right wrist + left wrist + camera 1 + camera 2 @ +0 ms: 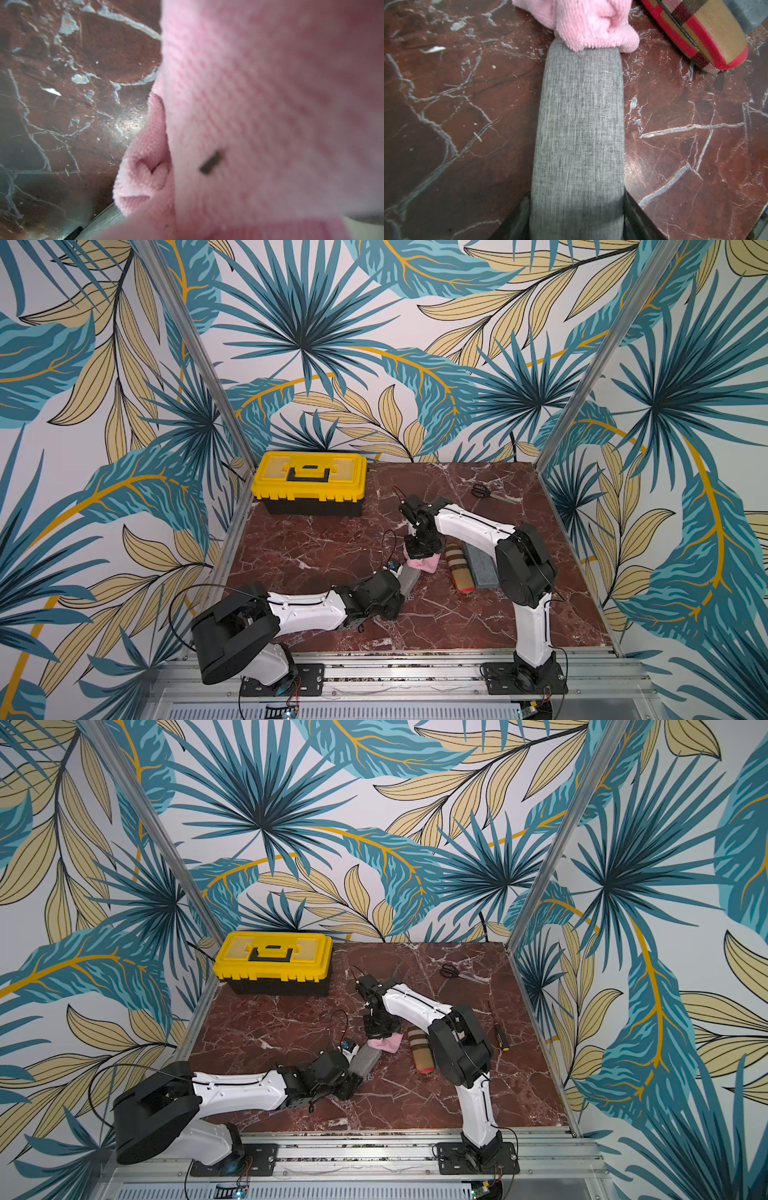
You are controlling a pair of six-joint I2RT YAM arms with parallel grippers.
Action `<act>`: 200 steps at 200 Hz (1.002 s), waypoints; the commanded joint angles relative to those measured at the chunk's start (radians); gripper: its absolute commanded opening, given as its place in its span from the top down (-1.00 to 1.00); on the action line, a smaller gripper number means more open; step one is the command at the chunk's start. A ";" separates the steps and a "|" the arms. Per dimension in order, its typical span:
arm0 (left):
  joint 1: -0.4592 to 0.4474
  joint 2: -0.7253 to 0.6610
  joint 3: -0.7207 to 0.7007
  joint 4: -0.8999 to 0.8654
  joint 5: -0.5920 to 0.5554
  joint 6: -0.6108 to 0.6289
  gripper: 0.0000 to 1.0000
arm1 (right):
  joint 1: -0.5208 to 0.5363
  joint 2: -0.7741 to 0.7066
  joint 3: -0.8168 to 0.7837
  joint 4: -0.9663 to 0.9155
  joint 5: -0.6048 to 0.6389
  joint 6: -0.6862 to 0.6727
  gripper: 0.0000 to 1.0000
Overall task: Wipe the eyeglass case
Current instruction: Wipe the dirt from the eyeglass case.
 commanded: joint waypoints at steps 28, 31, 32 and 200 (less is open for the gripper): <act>0.019 0.088 -0.016 -0.155 -0.050 -0.070 0.09 | -0.065 -0.023 -0.102 -0.035 0.027 0.063 1.00; 0.019 0.093 -0.013 -0.156 -0.049 -0.068 0.09 | -0.065 -0.020 -0.099 -0.036 0.020 0.062 1.00; 0.018 0.094 -0.012 -0.156 -0.048 -0.068 0.09 | -0.065 -0.018 -0.097 -0.036 0.018 0.061 1.00; 0.021 0.141 0.053 -0.202 -0.016 0.002 0.10 | 0.096 -0.198 -0.390 0.399 -0.462 0.313 1.00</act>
